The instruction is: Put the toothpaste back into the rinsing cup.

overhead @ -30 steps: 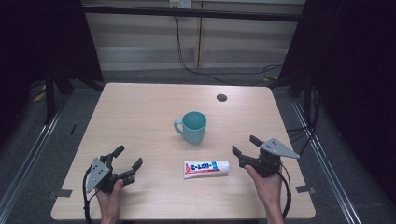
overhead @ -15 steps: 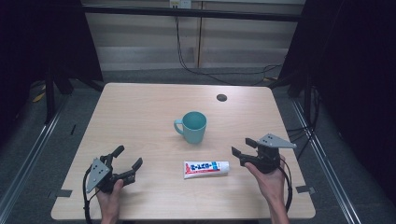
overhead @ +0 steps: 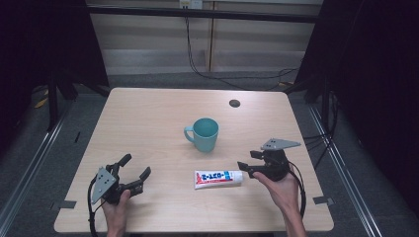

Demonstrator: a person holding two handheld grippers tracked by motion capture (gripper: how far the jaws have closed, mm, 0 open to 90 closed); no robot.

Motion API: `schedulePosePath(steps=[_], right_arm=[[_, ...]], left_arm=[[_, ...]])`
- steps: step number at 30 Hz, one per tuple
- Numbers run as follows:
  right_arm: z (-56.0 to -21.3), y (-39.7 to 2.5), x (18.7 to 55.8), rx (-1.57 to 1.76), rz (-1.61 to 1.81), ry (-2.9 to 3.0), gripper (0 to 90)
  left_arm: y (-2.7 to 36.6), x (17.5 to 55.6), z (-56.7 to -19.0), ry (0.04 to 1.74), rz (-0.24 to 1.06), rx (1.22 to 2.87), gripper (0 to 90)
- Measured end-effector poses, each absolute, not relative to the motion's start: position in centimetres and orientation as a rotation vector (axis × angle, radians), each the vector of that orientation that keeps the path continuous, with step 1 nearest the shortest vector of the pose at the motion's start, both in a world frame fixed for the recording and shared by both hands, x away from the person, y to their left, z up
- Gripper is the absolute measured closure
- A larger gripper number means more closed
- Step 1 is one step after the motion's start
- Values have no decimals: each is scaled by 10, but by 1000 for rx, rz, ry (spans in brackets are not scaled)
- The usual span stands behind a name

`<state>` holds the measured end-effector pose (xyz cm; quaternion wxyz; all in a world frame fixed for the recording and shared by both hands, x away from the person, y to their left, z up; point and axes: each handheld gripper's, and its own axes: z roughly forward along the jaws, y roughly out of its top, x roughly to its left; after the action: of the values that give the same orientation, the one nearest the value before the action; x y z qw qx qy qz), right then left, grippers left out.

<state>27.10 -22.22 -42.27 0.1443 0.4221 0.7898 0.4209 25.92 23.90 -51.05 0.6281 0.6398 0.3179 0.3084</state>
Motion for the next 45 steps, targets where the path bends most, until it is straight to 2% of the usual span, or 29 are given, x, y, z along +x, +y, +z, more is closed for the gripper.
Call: schedulePosePath(steps=[11, 23, 28, 45], right_arm=[[-423, -207, 281, 1169, 1103, 2431, 346], [-428, -196, 289, 1159, 1059, 2535, 318], [-429, -188, 292, 1136, 1002, 2587, 364], [-437, -172, 301, 1095, 897, 2730, 430]], left_arm=[[239, 259, -510, 728, 707, 1466, 176], [239, 259, -510, 728, 708, 1466, 175], [239, 259, -510, 728, 708, 1466, 175], [239, 259, -510, 728, 707, 1466, 175]])
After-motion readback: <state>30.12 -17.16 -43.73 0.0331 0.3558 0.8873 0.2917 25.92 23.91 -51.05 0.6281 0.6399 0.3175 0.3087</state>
